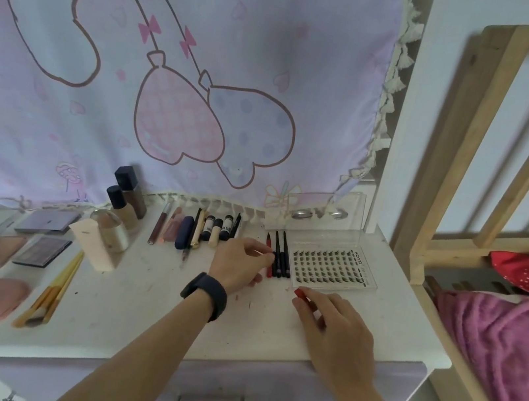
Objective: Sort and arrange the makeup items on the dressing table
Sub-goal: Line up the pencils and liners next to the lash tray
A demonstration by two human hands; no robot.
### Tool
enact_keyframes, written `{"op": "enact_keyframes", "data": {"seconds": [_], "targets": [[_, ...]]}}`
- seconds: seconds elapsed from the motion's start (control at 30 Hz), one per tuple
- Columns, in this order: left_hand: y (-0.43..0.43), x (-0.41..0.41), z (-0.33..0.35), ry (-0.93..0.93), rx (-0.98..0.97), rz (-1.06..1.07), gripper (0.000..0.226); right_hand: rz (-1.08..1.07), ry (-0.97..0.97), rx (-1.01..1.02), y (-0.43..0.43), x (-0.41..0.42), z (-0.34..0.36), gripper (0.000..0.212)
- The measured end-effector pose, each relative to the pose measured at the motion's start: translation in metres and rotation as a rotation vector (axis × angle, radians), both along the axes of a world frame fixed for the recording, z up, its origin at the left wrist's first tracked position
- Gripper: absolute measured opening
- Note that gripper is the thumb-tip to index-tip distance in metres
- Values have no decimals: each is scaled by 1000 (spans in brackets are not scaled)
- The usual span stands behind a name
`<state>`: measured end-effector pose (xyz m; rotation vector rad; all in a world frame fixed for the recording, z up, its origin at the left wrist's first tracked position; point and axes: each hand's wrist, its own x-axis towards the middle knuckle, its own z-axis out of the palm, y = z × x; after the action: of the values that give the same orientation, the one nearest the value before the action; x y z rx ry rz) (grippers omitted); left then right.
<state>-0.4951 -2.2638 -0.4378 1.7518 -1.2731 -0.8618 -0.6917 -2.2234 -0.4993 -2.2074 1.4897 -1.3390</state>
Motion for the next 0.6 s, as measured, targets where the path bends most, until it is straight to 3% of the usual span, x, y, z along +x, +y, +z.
{"op": "enact_keyframes", "data": {"seconds": [0.17,0.6], "targets": [[39,-12,-1,18,36,-258,12,12,27,-3,1,0,-2,34],[35,-11,-4,16,-4,-265,7,8,94,-14,0,-1,-4,28]]}}
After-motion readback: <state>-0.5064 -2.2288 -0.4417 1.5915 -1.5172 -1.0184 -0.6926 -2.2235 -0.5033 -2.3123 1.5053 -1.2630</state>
